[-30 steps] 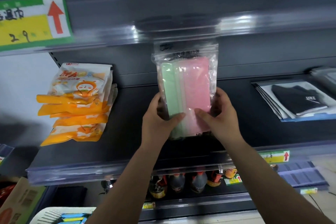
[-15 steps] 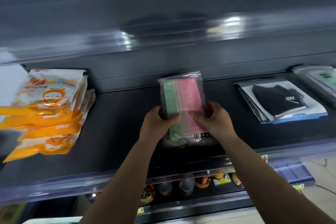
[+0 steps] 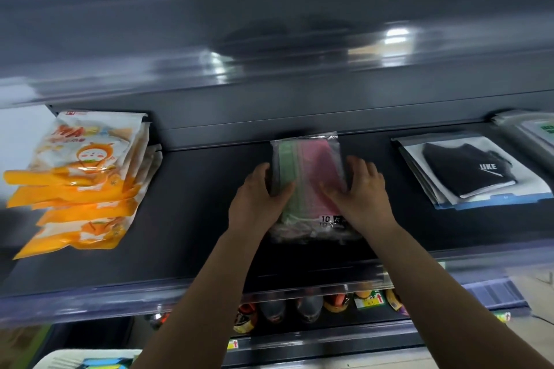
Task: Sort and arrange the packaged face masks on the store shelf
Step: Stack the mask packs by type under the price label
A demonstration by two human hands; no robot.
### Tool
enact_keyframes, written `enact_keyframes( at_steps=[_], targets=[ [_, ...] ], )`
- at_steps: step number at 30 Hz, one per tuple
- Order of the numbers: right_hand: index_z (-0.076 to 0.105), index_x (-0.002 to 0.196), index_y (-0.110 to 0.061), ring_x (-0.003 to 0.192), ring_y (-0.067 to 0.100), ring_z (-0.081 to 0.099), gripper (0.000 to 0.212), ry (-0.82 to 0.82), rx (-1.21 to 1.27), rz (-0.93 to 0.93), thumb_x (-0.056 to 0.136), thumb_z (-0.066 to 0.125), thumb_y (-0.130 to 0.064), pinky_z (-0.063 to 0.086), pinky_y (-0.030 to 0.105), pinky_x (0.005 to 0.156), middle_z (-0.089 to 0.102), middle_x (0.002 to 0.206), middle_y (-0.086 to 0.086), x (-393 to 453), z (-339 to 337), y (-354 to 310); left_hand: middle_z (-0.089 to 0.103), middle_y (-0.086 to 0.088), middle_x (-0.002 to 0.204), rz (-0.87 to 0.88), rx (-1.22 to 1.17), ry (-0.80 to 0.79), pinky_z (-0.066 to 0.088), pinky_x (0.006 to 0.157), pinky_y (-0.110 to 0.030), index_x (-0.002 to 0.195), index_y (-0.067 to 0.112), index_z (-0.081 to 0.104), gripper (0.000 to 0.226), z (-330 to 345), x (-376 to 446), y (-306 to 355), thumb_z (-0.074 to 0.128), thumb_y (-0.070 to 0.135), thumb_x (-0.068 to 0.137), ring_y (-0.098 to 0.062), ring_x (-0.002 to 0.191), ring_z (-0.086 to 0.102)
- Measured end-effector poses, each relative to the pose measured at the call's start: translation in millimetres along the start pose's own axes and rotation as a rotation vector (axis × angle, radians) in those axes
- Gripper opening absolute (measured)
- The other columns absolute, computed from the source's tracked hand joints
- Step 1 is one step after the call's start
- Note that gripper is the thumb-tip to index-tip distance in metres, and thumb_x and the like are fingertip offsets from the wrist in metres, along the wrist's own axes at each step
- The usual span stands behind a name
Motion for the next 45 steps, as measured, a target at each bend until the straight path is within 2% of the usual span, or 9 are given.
enact_keyframes(
  at_steps=[3,7,9,13,18,21,24,30,45],
  targets=[
    [0.053,0.122,0.0,0.106,0.039,0.048,0.063,0.119,-0.07,-0.103,0.076,0.062,-0.042,0.03,0.036,0.092,0.055,0.114,0.02,-4,-7,-16,0.046,0.001,0.14,0.037,0.042,0.037,0.041,0.099,-0.037,0.144,0.025,0.032,0.062,-8,-5,-3,0.053,0.047,0.089,-0.022,0.126,0.045],
    [0.058,0.118,-0.002,0.098,0.04,0.053,0.061,0.112,-0.152,-0.233,0.071,0.057,-0.041,0.043,0.045,0.085,0.057,0.115,0.019,-13,0,-48,0.047,-0.001,0.138,0.095,0.224,0.163,0.037,0.1,-0.041,0.144,0.024,0.032,0.06,-31,-17,-9,0.051,0.045,0.091,-0.024,0.126,0.042],
    [0.057,0.121,-0.004,0.106,0.042,0.052,0.058,0.102,-0.221,-0.305,0.074,0.064,-0.039,0.045,0.05,0.088,0.054,0.124,0.019,-19,4,-68,0.046,-0.002,0.138,0.119,0.352,0.224,0.034,0.1,-0.042,0.145,0.024,0.029,0.061,-45,-24,-14,0.049,0.045,0.092,-0.026,0.126,0.04],
    [0.046,0.136,-0.011,0.134,0.036,0.035,0.061,0.022,-0.299,-0.426,0.085,0.062,-0.04,0.029,0.05,0.108,0.041,0.144,0.013,-31,23,-109,0.057,-0.011,0.123,0.168,0.515,0.36,0.039,0.091,-0.046,0.138,0.015,0.045,0.06,-77,-39,-27,0.061,0.039,0.086,-0.034,0.112,0.051],
    [0.052,0.133,-0.014,0.13,0.034,0.041,0.06,-0.049,-0.282,-0.493,0.081,0.05,-0.044,0.033,0.049,0.103,0.048,0.139,0.01,-48,58,-156,0.064,-0.017,0.104,0.179,0.641,0.466,0.048,0.077,-0.051,0.124,0.008,0.058,0.056,-119,-51,-56,0.07,0.036,0.076,-0.04,0.094,0.059],
    [0.054,0.131,-0.013,0.126,0.034,0.045,0.058,-0.082,-0.268,-0.55,0.081,0.052,-0.043,0.037,0.048,0.099,0.051,0.136,0.01,-59,76,-185,0.063,-0.019,0.109,0.15,0.663,0.471,0.047,0.08,-0.052,0.126,0.009,0.056,0.059,-142,-57,-79,0.073,0.035,0.075,-0.042,0.099,0.058],
    [0.039,0.142,-0.018,0.135,0.027,0.032,0.058,-0.144,-0.273,-0.603,0.091,0.051,-0.042,0.028,0.042,0.107,0.037,0.148,0.004,-65,96,-211,0.062,-0.019,0.113,0.113,0.668,0.487,0.046,0.082,-0.053,0.125,0.009,0.057,0.057,-167,-61,-102,0.071,0.035,0.076,-0.043,0.102,0.057],
    [0.031,0.145,-0.022,0.137,0.021,0.027,0.06,-0.177,-0.249,-0.617,0.092,0.048,-0.044,0.024,0.037,0.108,0.031,0.15,-0.001,-69,125,-256,0.062,-0.019,0.115,0.102,0.651,0.532,0.045,0.084,-0.054,0.123,0.01,0.059,0.062,-218,-62,-140,0.04,0.044,0.076,-0.044,0.103,0.057],
    [0.029,0.145,-0.023,0.138,0.022,0.026,0.058,-0.233,-0.182,-0.504,0.094,0.043,-0.047,0.025,0.043,0.112,0.027,0.151,-0.001,-63,181,-317,0.053,-0.014,0.133,0.196,0.527,0.494,0.037,0.096,-0.052,0.133,0.013,0.051,0.062,-278,-28,-203,0.041,0.049,0.084,-0.039,0.12,0.047]
  ],
)
Point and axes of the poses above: each hand's wrist, its own x-axis towards the middle knuckle, its own z-axis out of the palm, y = z × x, the point moved 7 cm from there along x, towards the middle knuckle
